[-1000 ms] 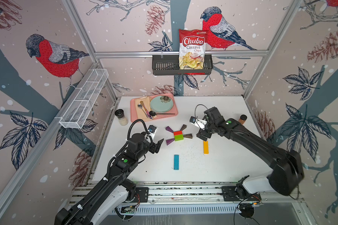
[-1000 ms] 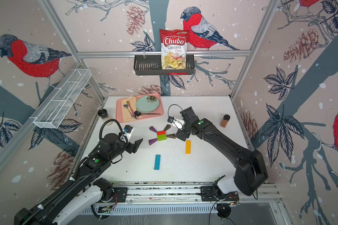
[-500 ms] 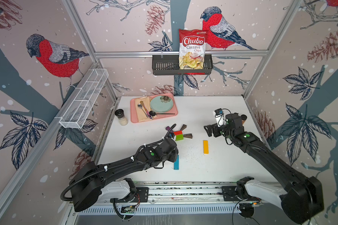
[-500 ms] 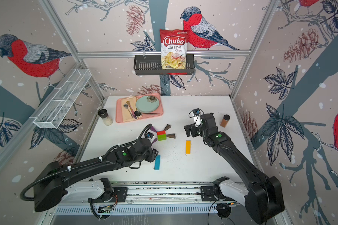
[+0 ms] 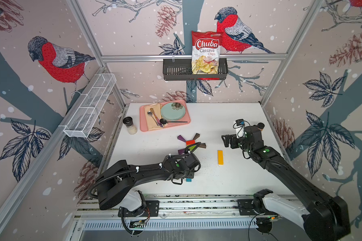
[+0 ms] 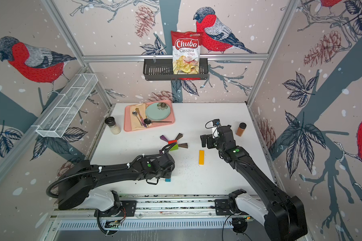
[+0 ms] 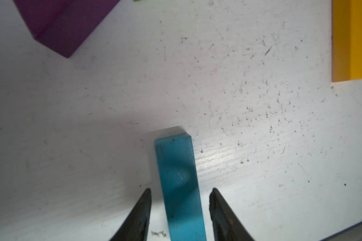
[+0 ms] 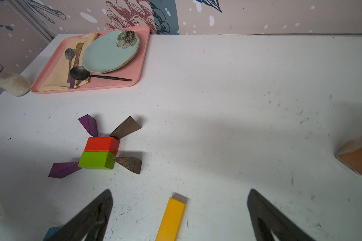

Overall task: Assemble a small pinwheel with building blocks
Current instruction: Assemble the building block at the center of the board.

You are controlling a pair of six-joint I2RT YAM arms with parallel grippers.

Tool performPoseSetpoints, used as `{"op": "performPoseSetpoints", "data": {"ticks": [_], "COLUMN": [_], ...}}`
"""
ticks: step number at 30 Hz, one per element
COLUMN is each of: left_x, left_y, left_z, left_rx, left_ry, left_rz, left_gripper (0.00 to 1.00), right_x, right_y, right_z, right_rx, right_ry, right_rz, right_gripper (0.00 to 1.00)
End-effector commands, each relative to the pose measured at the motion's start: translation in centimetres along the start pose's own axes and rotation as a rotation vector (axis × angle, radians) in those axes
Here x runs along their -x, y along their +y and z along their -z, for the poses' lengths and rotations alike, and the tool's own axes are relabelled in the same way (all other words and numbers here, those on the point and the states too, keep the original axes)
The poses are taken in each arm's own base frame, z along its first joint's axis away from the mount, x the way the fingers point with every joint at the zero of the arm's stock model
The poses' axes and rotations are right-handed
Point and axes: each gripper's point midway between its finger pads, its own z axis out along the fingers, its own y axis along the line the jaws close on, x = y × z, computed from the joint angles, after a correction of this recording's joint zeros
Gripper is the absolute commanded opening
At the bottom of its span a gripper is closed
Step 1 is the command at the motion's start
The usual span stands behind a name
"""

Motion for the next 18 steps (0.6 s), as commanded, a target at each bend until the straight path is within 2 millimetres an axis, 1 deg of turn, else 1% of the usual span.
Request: {"op": "performPoseSetpoints", "data": {"ticks": [1,4,9,14,18], "left_x": [-0.5,-0.9,-1.0,-1.0,-0.8], "left_y": [0.5,0.5,0.0,0.1,-0.3], "left_z": [-0.5,-1.0,-1.4,-1.7,-2.0], "left_rx": [0.021,0.026,0.023,0.05,0.053], "left_ry": [0.016,0.036,0.052,0.066,0.074], "left_rz": [0.02,0.018,0.001,-0.004,-0.008], "left_gripper": [0.47,0.46,0.43,0.35,0.32], "right_x": [0.5,0.5,0.9,1.1,1.2], "right_y": [0.0,-0.1,-0.4,-0.7,-0.6], "right_z": [-0.1,-0.1,0.1,0.3,0.4], "right_rx": [0.005,0.0,0.004,0.012,0.023], "right_ry": [-0.013,-0.012,-0.033,-0.038,-0.044], "right_rz": [-0.01,-0.014,-0.034,-0.049,-0.052], "right_gripper": [0.99,0.99,0.99,0.99,1.0]}}
